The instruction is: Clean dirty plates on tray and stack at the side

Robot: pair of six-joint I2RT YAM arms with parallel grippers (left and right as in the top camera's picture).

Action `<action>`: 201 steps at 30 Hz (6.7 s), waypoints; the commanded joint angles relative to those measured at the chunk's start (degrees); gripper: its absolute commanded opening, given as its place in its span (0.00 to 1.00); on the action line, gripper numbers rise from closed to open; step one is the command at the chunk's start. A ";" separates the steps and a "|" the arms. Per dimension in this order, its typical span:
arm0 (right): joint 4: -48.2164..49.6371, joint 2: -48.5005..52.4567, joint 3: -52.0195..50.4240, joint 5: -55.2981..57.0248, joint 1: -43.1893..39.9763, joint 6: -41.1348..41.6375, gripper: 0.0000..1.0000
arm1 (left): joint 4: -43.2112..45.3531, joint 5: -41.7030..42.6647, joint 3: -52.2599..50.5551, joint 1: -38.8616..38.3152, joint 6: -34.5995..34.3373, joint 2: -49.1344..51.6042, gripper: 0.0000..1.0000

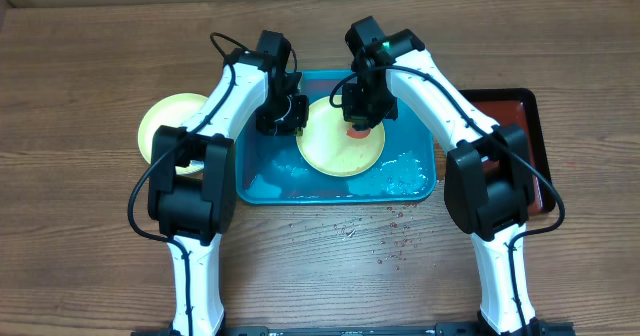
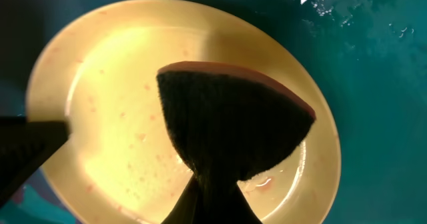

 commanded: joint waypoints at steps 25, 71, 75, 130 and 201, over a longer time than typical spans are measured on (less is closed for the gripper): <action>17.57 0.81 -17.20 -13.20 4.31 -3.76 0.04 | -1.29 6.32 0.74 2.08 1.73 0.92 0.04; 2.45 1.49 -5.60 2.91 -0.81 -17.59 0.04 | -1.66 3.32 0.74 2.12 1.75 0.92 0.04; 4.33 1.49 -5.22 6.14 -0.90 -16.06 0.04 | -1.79 3.06 0.74 2.12 1.77 0.92 0.04; 14.86 3.17 -5.38 -5.46 7.26 -13.75 0.04 | -1.57 2.91 0.74 2.14 1.75 0.92 0.04; -13.29 -3.19 21.29 0.85 -8.46 -10.27 0.04 | 2.51 -14.27 -1.75 2.21 1.79 -10.19 0.04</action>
